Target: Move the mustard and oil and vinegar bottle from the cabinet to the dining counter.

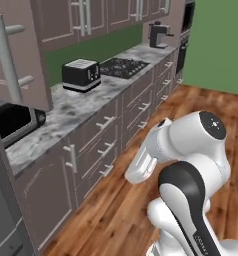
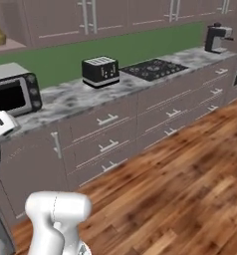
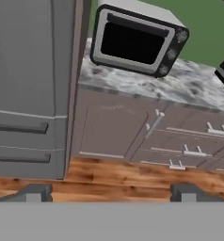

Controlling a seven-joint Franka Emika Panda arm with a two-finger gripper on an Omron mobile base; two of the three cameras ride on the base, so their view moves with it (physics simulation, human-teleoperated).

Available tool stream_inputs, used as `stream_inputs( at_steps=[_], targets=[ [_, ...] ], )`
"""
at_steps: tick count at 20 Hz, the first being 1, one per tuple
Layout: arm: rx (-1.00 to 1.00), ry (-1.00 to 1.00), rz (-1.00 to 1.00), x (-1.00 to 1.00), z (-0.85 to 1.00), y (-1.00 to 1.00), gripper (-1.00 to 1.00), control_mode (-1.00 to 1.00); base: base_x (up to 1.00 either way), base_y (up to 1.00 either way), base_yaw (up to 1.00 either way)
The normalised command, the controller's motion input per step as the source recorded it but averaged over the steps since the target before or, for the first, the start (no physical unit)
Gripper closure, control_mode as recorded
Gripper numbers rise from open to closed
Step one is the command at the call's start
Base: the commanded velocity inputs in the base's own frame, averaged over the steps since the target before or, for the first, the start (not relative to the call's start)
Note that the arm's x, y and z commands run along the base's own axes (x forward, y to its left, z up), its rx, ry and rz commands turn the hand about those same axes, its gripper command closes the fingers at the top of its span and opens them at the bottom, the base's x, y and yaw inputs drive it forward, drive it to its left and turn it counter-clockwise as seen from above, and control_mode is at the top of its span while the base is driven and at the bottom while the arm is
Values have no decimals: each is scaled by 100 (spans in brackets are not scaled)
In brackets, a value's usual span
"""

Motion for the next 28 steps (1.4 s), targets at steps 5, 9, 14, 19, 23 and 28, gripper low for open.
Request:
stream_inputs(
  at_steps=[5, 9, 14, 19, 23, 28],
  targets=[
    [0, 0, 0, 0, 0, 0, -100, 100, 85, -18, 14],
    [0, 0, 0, 0, 0, 0, -100, 100, 77, -15, 28],
    [0, 0, 0, 0, 0, 0, -100, 100, 64, -11, 48],
    [0, 0, 0, 0, 0, 0, -100, 100, 52, -8, 61],
    [0, 0, 0, 0, 0, 0, -100, 100, 56, -10, 53],
    [0, 0, 0, 0, 0, 0, -100, 100, 50, -20, 46]
  ],
)
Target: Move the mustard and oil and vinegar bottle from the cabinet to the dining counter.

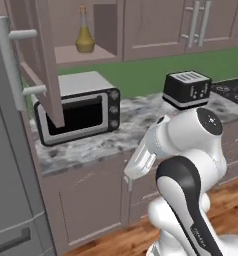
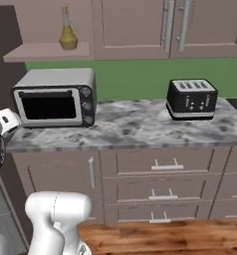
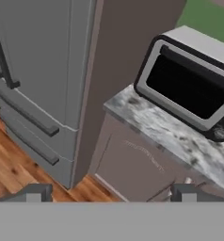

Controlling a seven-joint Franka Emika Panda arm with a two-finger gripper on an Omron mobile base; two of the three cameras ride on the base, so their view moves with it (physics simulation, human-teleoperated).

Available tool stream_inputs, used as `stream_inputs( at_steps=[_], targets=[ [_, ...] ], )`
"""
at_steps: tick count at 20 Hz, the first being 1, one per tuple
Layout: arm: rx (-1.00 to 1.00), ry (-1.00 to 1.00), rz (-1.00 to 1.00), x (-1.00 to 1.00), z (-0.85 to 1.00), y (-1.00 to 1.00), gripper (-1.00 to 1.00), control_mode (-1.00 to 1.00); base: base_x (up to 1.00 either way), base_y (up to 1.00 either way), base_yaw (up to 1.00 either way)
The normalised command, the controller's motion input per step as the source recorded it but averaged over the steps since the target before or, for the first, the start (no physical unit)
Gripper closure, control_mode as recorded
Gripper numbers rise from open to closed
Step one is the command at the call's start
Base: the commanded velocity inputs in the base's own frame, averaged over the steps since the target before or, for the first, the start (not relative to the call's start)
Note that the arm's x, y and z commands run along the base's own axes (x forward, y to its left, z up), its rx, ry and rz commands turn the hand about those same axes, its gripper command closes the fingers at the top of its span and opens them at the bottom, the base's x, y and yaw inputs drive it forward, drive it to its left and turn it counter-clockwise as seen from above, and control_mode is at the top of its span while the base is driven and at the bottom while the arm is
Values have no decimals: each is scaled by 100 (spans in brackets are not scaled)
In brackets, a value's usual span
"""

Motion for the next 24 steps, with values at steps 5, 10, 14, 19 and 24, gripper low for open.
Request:
stream_inputs(
  at_steps=[5, 10, 14, 19, 24],
  targets=[
    [0, 0, 0, 0, 0, 0, -100, 100, 55, -20, 38],
    [0, 0, 0, 0, 0, 0, -100, 100, 68, -13, 7],
    [0, 0, 0, 0, 0, 0, -100, 100, 69, -5, 0],
    [0, 0, 0, 0, 0, 0, -100, 100, 52, 0, 1],
    [0, 0, 0, 0, 0, 0, -100, 100, 47, -3, 7]
  ],
)
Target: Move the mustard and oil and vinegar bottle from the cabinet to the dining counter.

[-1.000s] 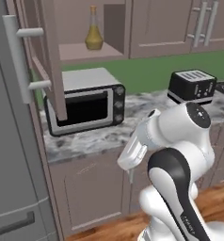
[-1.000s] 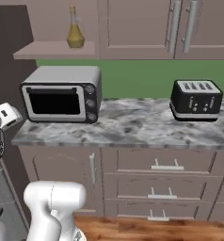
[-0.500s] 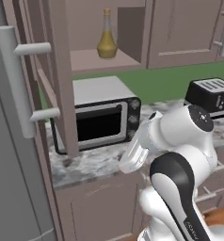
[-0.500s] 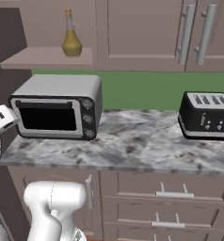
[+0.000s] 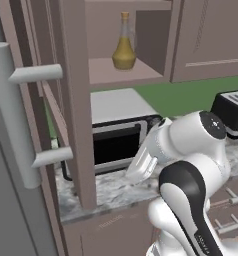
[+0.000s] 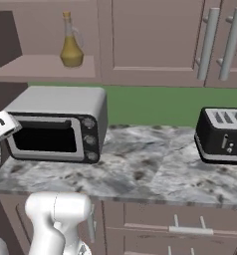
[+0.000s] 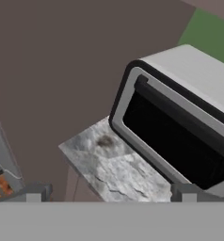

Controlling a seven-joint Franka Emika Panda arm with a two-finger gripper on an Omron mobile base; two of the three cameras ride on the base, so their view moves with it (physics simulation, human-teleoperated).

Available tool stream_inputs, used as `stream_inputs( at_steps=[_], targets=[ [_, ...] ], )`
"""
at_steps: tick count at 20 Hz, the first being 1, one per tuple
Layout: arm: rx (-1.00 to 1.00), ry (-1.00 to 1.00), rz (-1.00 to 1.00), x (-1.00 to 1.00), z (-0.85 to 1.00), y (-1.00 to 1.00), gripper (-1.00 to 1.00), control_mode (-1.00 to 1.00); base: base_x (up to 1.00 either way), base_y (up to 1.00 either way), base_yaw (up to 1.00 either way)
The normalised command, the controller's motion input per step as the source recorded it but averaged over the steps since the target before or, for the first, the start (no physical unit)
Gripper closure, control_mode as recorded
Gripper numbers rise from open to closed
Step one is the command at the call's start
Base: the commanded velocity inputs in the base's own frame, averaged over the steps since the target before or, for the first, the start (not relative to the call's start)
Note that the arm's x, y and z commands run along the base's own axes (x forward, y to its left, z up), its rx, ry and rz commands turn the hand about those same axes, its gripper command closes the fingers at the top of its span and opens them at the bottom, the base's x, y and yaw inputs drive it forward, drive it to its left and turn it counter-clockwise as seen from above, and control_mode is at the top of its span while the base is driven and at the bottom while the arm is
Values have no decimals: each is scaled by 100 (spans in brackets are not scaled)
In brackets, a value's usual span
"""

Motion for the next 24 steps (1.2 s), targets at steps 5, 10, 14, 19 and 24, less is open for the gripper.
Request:
stream_inputs(
  at_steps=[5, 10, 14, 19, 24],
  targets=[
    [0, 0, 0, 0, 0, 0, -100, 100, 39, -1, 11],
    [0, 0, 0, 0, 0, 0, -100, 100, 34, 0, 8],
    [0, 0, 0, 0, 0, 0, -100, 100, 1, 0, 0],
    [0, 0, 0, 0, 0, 0, -100, 100, 0, 0, 0],
    [0, 0, 0, 0, 0, 0, -100, 100, -1, 0, 0]
  ],
)
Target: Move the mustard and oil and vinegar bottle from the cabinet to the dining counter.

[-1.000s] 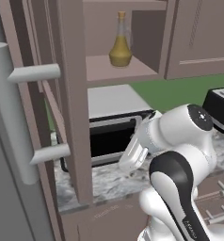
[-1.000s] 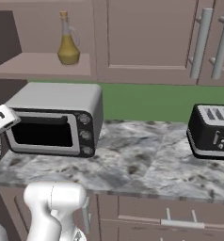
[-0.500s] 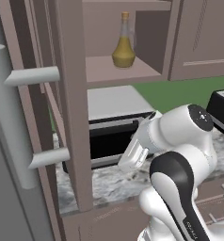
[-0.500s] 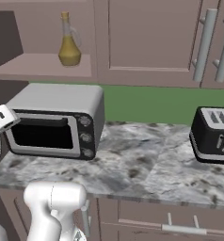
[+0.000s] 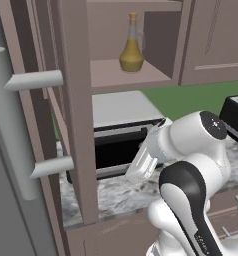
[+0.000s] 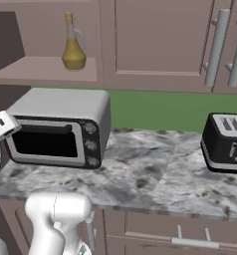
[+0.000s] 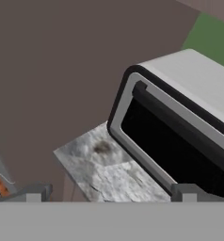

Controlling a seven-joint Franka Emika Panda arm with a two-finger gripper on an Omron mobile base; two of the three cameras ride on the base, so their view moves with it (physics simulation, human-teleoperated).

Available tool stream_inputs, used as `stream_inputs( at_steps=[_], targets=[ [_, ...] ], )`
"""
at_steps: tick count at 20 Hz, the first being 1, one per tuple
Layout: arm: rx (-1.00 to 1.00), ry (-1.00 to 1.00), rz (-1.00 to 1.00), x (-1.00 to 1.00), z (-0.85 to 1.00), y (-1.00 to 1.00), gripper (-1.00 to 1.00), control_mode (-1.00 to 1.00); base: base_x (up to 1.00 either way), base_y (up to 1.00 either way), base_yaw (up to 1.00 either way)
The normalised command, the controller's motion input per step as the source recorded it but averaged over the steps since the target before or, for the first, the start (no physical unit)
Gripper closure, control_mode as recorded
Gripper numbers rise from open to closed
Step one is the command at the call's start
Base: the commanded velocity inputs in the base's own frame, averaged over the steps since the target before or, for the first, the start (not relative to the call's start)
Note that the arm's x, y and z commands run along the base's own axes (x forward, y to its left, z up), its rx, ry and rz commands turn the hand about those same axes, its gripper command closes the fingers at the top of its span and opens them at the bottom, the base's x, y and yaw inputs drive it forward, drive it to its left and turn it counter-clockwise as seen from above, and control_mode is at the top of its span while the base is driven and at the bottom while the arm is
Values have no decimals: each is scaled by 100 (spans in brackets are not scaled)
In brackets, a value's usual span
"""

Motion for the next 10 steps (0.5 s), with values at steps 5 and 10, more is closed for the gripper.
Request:
stream_inputs(
  at_steps=[5, 10],
  targets=[
    [0, 0, 0, 0, 0, 0, -100, 100, -9, 0, 0],
    [5, -22, 0, -6, 16, 0, -100, -100, -2, 0, 0]
  ],
)
